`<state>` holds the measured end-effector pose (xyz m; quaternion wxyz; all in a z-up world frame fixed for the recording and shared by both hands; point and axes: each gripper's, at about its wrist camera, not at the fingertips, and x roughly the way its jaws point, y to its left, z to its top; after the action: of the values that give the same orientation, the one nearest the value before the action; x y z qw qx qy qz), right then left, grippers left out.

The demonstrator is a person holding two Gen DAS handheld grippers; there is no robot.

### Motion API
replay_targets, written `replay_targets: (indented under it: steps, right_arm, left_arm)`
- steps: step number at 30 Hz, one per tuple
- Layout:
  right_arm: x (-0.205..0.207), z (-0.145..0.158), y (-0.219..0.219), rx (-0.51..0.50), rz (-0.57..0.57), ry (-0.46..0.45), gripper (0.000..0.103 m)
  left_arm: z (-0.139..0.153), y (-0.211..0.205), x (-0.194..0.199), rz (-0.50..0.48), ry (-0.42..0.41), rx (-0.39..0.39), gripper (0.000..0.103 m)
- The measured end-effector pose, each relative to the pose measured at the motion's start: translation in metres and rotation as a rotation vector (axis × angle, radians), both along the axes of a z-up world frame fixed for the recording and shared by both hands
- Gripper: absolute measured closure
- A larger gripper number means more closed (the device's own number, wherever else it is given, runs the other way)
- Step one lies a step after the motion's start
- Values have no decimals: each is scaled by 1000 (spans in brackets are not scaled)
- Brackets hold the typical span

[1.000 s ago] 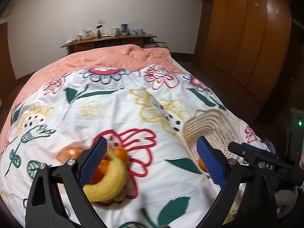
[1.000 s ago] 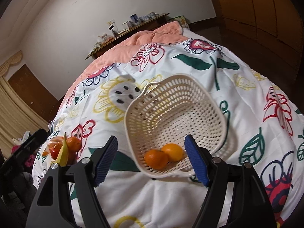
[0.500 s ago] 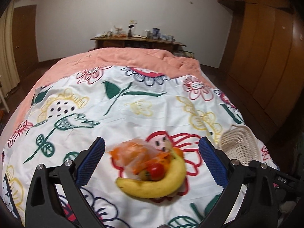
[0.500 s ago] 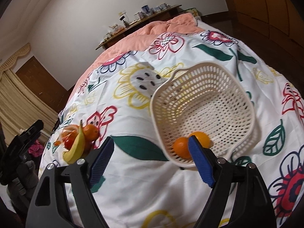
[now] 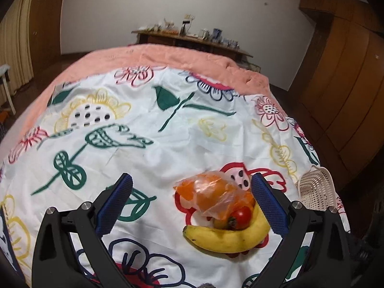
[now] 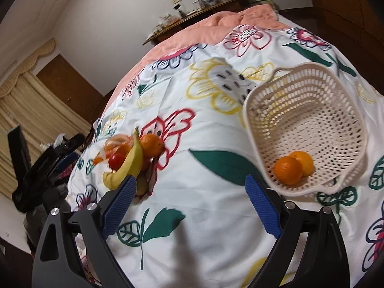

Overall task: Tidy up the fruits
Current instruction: 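Move the left gripper back to the banana and plastic bag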

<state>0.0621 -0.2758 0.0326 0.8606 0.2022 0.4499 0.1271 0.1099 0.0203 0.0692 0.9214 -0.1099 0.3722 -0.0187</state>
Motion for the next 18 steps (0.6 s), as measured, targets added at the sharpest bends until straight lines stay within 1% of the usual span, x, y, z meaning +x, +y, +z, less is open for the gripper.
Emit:
replay_targets:
  steps: [2, 5, 10, 14, 18]
  right_arm:
    - [0, -3, 8, -15, 25, 8, 12]
    - [0, -6, 17, -32, 52, 14, 11]
    - [-3, -8, 27, -91, 63, -5, 11]
    - [-4, -8, 28, -100, 65, -9, 10]
    - [-3, -9, 28, -95, 65, -11, 10]
  left_arm:
    - [-5, 1, 3, -6, 13, -17, 3]
    - [-9, -1, 7, -17, 20, -19, 3]
    - [-12, -9, 17, -44, 42, -38, 3]
    - [-19, -21, 30, -52, 61, -5, 3]
    - [-32, -33, 44, -57, 106, 30, 3]
